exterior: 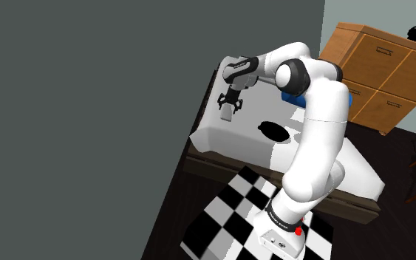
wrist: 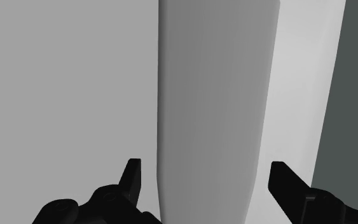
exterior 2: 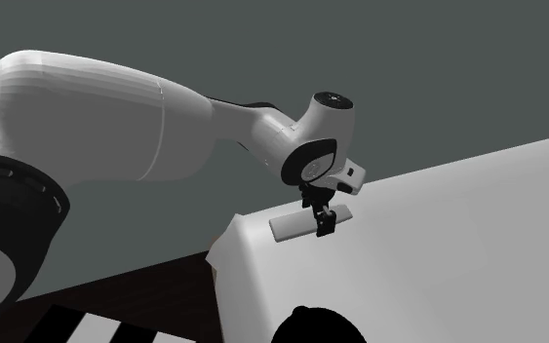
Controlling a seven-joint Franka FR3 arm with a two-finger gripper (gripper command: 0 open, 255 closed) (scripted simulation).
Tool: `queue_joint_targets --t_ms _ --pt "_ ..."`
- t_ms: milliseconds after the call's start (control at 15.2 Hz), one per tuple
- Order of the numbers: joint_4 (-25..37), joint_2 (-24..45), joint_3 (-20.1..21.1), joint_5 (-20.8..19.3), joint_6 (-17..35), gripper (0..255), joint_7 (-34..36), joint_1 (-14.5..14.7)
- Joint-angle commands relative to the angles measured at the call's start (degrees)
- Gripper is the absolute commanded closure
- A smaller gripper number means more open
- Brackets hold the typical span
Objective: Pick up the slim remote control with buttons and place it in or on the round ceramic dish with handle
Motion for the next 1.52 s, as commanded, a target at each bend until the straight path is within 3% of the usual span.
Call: queue_joint_targets --t_ms 0,66,132,726,1452 --pt "0.0 0.0 0.0 0.0 0.0 0 0.0 0.0" --pt "0.0 0.0 0.0 0.0 0.0 0 0.0 0.0" --pt "0.0 0.0 0.0 0.0 0.0 255 0.0 0.0" --pt "0.0 0.0 0.0 0.0 0.0 255 0.0 0.0" --pt "3.6 -3.5 -0.6 -1.3 -7.0 255 0.8 0.3"
